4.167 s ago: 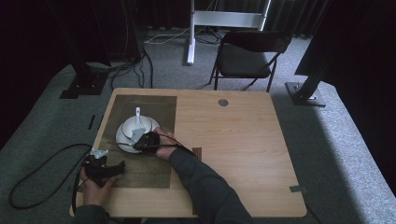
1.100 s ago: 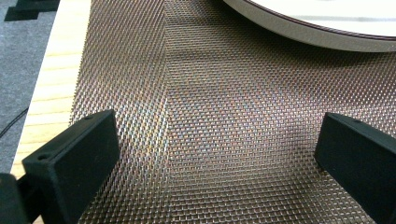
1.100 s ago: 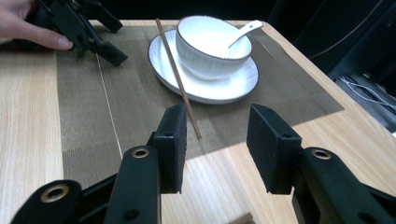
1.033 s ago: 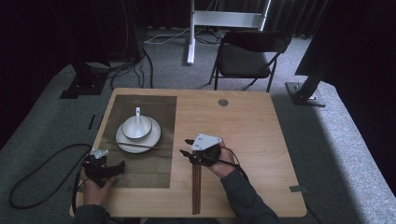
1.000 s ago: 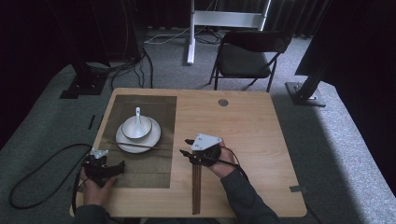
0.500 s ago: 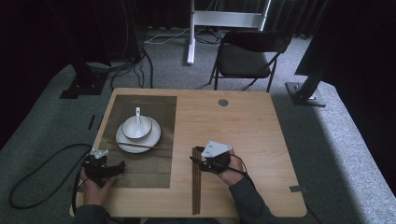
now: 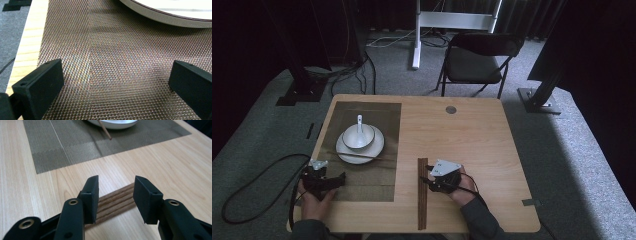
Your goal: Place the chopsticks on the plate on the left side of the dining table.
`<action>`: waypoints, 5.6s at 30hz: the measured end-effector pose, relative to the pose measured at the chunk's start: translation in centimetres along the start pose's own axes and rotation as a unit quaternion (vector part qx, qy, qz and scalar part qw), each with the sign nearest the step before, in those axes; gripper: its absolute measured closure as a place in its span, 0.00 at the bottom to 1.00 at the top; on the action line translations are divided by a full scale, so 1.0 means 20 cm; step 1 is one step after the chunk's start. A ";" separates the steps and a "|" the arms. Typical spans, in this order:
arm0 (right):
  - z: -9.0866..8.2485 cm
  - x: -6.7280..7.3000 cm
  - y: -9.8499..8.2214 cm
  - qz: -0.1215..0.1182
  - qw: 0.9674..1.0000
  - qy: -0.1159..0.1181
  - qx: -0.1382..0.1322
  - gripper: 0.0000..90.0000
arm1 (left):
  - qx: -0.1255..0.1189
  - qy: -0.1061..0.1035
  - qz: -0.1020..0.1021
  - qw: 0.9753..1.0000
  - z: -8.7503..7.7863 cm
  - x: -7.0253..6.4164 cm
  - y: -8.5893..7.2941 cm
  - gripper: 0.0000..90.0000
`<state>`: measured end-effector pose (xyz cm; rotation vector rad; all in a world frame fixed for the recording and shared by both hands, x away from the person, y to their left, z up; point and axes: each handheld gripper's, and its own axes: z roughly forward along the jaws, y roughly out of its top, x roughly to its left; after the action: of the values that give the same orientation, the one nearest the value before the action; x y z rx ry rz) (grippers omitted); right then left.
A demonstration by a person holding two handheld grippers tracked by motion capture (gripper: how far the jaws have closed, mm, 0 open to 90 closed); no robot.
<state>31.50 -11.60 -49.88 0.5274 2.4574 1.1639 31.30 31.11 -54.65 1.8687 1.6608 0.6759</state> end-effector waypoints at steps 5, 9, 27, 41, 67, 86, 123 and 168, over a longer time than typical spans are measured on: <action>0.02 0.02 -0.04 0.002 1.000 0.006 0.011 0.62 | 0.000 0.000 0.000 1.000 0.00 0.00 0.00 0.00; 0.04 0.03 -0.06 -0.001 1.000 0.012 0.021 0.62 | 0.000 0.000 0.000 1.000 0.00 0.00 0.00 0.00; 0.11 0.03 -0.15 0.008 0.998 0.022 0.063 0.62 | 0.000 0.000 0.000 1.000 0.00 0.00 0.00 0.00; 0.10 -0.03 -0.18 0.055 0.995 0.020 0.084 0.68 | 0.000 0.000 0.000 1.000 0.00 0.00 0.00 0.00; 0.05 -0.20 -0.23 0.155 0.974 -0.104 0.127 0.94 | 0.000 0.001 -0.001 1.000 0.00 0.00 0.00 0.00; 0.02 -0.17 -0.18 0.136 0.978 -0.116 0.108 0.94 | 0.000 0.001 -0.001 1.000 0.00 0.00 0.00 0.00; 0.05 -0.01 -0.04 0.086 0.990 -0.070 0.084 0.94 | 0.000 0.001 -0.001 1.000 0.00 0.00 0.00 0.00; 0.16 0.09 0.08 0.047 0.995 -0.040 0.082 0.94 | 0.000 0.001 -0.001 1.000 0.00 0.00 0.00 0.00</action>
<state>31.82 -7.76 -50.75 0.7283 2.4963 0.9602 31.29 31.09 -54.64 1.8664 1.6648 0.6769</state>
